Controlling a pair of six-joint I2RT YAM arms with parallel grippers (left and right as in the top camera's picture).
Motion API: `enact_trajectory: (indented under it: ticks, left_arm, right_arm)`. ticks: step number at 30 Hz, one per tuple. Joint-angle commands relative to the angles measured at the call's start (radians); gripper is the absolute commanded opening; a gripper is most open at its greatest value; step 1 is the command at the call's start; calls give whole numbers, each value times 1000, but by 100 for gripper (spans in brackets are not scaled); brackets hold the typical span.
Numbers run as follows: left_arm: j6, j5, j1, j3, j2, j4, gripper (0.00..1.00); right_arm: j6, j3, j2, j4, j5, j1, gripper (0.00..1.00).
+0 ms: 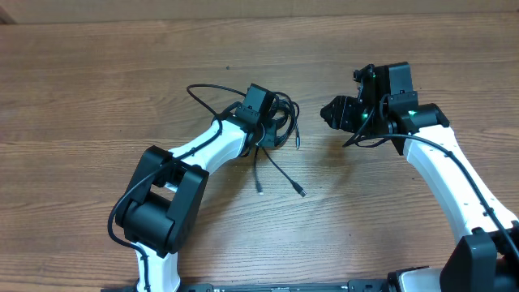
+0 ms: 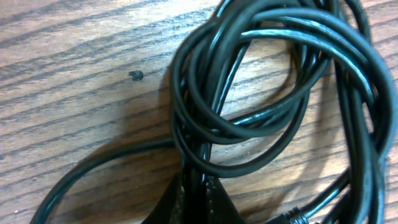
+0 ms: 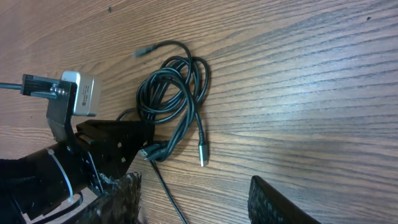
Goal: Untangle cables
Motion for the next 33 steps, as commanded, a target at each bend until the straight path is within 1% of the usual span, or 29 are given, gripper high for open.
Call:
enact_trajectory:
  ticks: [1,3,9,14,17,21,26,29,31,33]
  left_arm:
    - [4,-13,0,1,31,-19,4]
    - [4,-13,0,1,31,-25,4]
    - [4,-10,4,3,-4,-31,4]
    - [5,-16,6,3,-127,-41,4]
    - [5,-22,6,3,-223,-55,4]
    - [5,-52,6,3,-364,-78,4]
    - [13,-105,6,3,-544,-133,4]
    - [27,-138,6,3,-623,-168,4]
    - [27,-169,6,3,-667,-190,4]
    - [28,-207,6,3,-705,-216,4]
  right_arm:
    - [-4,25,1,2,6,3,54]
    - [-4,25,1,-2,6,3,54]
    - [-16,25,2,-39,6,3,67]
    - [-27,25,2,-59,-19,3,84]
    - [-27,25,2,-55,-97,3,100]
    - [-27,25,2,-53,-222,3,100]
    - [-27,25,1,-50,-301,3,99]
    - [-31,25,1,-24,-385,3,90]
    - [-44,25,1,17,-488,3,86]
    - [-54,25,1,67,-603,3,84]
